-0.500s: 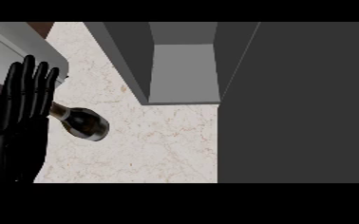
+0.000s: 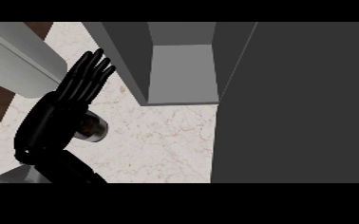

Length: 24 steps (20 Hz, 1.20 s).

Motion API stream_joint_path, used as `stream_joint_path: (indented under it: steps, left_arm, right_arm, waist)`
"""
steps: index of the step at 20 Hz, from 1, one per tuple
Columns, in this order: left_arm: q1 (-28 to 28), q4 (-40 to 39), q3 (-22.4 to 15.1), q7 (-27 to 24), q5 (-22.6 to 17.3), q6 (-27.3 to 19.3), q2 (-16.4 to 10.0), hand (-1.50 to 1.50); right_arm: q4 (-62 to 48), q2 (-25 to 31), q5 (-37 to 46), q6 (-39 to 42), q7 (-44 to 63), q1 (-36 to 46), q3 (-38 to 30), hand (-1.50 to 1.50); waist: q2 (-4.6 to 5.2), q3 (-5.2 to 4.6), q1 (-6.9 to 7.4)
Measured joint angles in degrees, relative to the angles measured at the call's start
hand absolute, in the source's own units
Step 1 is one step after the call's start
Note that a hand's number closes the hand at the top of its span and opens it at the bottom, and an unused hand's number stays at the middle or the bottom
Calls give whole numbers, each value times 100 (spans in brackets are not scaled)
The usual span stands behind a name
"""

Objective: Pick up the wine, place it into the cabinet and close the cabinet

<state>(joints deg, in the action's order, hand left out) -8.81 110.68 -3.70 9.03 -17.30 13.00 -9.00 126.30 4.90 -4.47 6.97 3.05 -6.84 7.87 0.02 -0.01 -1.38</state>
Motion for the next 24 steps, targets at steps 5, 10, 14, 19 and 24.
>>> stream_joint_path:
  steps: [5, 10, 14, 19, 24]
  left_arm:
    - [-119, 460, -43, 1047, -856, 56, -125, -150]
    - [-96, 1206, 20, 1925, -1344, -270, -212, -150]
    - [-106, 1755, -28, 2451, -1512, -570, -237, -150]
    - [-181, 2216, 34, 2991, -1583, -945, -310, -150]
    - [-355, 2258, 73, 3441, -1609, -1355, -355, -150]
  right_arm:
    - [874, 229, -445, 337, 554, -556, 269, -150]
    - [1288, 275, -526, 337, 963, -790, 449, -150]
    - [1370, 314, -503, 343, 1073, -906, 515, -150]
    - [1529, 277, -439, 256, 1202, -1013, 746, -150]
    - [1654, 278, -379, 124, 1413, -966, 853, -150]
  waist:
    - [-23, 2, 62]
    - [-25, 2, 103]
    - [-26, 2, 105]
    - [-27, 2, 105]
    - [-33, 1, 110]
